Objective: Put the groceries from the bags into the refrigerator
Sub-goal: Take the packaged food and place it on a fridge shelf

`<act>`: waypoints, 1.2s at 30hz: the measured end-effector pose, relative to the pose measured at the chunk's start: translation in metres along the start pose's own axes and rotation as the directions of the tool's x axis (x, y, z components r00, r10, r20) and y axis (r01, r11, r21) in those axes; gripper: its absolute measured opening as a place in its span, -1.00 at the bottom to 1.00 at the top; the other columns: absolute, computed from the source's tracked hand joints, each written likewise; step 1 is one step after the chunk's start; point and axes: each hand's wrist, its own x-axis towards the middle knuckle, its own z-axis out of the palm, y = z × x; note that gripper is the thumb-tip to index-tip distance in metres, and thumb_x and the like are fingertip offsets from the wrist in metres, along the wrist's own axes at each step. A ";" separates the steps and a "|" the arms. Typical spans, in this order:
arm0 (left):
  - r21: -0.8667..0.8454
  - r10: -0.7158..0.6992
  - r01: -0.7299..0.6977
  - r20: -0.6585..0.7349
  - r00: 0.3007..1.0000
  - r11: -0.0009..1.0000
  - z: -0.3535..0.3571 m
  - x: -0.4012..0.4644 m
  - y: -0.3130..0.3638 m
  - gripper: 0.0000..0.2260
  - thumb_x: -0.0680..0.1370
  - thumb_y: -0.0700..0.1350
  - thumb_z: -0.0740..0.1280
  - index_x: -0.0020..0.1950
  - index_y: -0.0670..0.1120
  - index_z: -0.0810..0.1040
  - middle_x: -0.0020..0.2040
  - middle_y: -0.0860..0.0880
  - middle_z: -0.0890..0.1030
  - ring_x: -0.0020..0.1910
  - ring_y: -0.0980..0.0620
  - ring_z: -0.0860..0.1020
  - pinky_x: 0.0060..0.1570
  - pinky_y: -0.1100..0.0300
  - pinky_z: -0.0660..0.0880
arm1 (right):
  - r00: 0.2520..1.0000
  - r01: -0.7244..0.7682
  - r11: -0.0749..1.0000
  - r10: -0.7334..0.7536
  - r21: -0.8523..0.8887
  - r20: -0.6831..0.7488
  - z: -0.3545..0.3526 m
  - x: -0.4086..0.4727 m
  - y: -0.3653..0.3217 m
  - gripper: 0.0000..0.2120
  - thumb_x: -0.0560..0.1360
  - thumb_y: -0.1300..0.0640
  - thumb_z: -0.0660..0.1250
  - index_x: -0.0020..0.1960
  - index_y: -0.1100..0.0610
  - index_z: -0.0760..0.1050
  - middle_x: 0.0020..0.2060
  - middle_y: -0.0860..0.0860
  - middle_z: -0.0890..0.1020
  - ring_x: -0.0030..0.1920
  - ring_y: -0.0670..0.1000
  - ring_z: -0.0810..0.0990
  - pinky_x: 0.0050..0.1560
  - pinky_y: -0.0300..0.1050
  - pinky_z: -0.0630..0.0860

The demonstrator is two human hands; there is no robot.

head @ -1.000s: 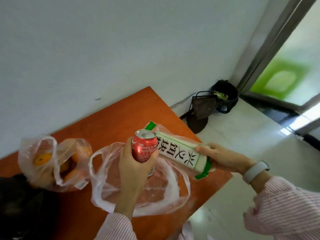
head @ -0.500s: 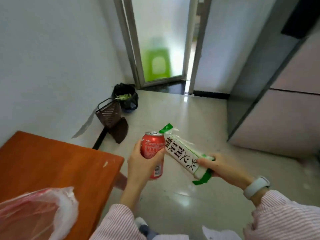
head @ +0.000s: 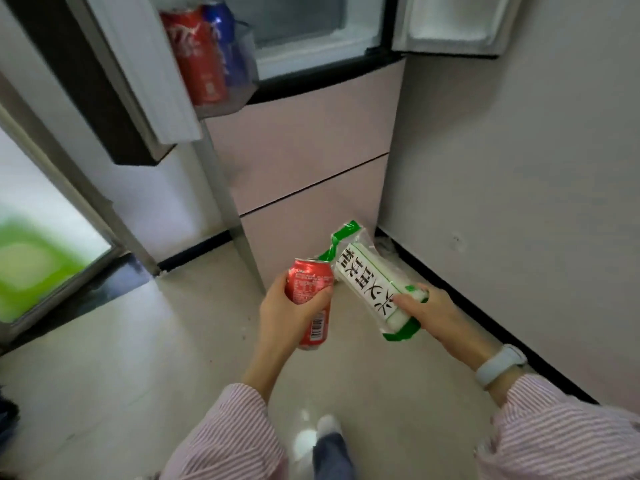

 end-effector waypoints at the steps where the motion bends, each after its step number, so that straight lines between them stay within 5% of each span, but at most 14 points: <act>1: 0.011 0.024 -0.024 0.020 0.999 1.000 0.011 0.017 0.010 -0.58 0.38 -0.04 0.47 0.17 -0.01 0.43 -0.04 0.03 0.57 -0.17 0.18 0.54 -0.29 0.38 0.41 | 0.999 0.001 1.000 0.000 0.027 -0.048 -0.011 0.014 -0.003 -0.95 0.43 0.10 0.38 -0.16 0.05 0.53 -0.13 0.12 0.66 -0.12 0.12 0.63 -0.02 0.05 0.55; 5: 0.007 0.113 -0.114 0.073 0.991 0.994 0.045 0.093 0.051 -0.63 0.38 -0.04 0.47 0.12 0.04 0.43 -0.12 0.10 0.57 -0.21 0.20 0.56 -0.38 0.45 0.42 | 0.986 0.059 0.993 -0.042 0.106 -0.162 -0.051 0.077 -0.034 -0.93 0.45 0.15 0.36 -0.21 0.08 0.52 -0.26 0.04 0.64 -0.28 -0.02 0.58 -0.29 -0.26 0.52; 10: -0.062 0.198 -0.193 0.087 0.976 0.979 0.070 0.184 0.120 -0.59 0.38 -0.01 0.46 0.15 0.11 0.37 -0.10 0.15 0.53 -0.18 0.21 0.55 -0.35 0.41 0.39 | 0.972 0.141 0.983 -0.115 0.118 -0.204 -0.095 0.153 -0.092 -0.92 0.45 0.16 0.36 -0.22 0.09 0.54 -0.25 0.07 0.66 -0.24 0.03 0.62 -0.13 -0.04 0.56; 14: -0.142 0.264 -0.253 0.059 0.963 0.957 0.086 0.242 0.180 -0.58 0.39 -0.09 0.46 0.17 0.04 0.38 -0.09 0.11 0.53 -0.17 0.17 0.54 -0.32 0.35 0.39 | 0.947 0.246 0.955 -0.201 0.164 -0.251 -0.126 0.201 -0.139 -0.92 0.46 0.20 0.35 -0.21 0.15 0.50 -0.30 0.03 0.62 -0.43 -0.18 0.59 -0.41 -0.35 0.49; 21: -0.201 0.407 -0.411 -0.062 0.911 0.889 0.111 0.324 0.279 -0.49 0.38 -0.11 0.46 0.28 0.00 0.39 0.02 0.03 0.55 -0.10 0.13 0.54 -0.19 0.23 0.49 | 0.847 0.483 0.859 -0.408 0.173 -0.340 -0.189 0.276 -0.224 -0.88 0.45 0.23 0.35 -0.20 0.04 0.48 -0.32 -0.04 0.61 -0.46 -0.25 0.57 -0.46 -0.42 0.45; 23: -0.191 0.451 -0.464 -0.108 0.886 0.865 0.119 0.345 0.309 -0.46 0.37 -0.09 0.47 0.32 -0.02 0.38 0.08 -0.01 0.54 -0.05 0.07 0.55 -0.06 0.09 0.51 | 0.802 0.558 0.817 -0.486 0.147 -0.346 -0.210 0.297 -0.252 -0.88 0.45 0.23 0.35 -0.19 0.05 0.48 -0.31 -0.03 0.60 -0.46 -0.28 0.56 -0.45 -0.43 0.44; 29: -0.329 0.600 -0.626 -0.191 0.777 0.707 0.133 0.386 0.415 -0.53 0.36 -0.05 0.43 0.25 -0.03 0.45 0.03 0.00 0.60 -0.04 0.04 0.60 -0.09 0.11 0.53 | 0.583 0.783 0.619 -0.697 0.058 -0.418 -0.282 0.340 -0.335 -0.83 0.44 0.26 0.35 -0.25 0.03 0.53 -0.46 -0.09 0.62 -0.43 -0.22 0.56 -0.37 -0.37 0.49; 36: -0.477 0.675 -0.685 -0.228 0.701 0.550 0.146 0.421 0.527 -0.43 0.30 0.04 0.40 0.29 -0.04 0.42 0.10 -0.04 0.59 0.05 0.00 0.59 0.01 0.06 0.53 | 0.351 0.927 0.365 -0.766 0.084 -0.539 -0.344 0.359 -0.405 -0.81 0.45 0.33 0.31 -0.19 0.06 0.53 -0.45 -0.20 0.64 -0.40 -0.23 0.58 -0.38 -0.40 0.48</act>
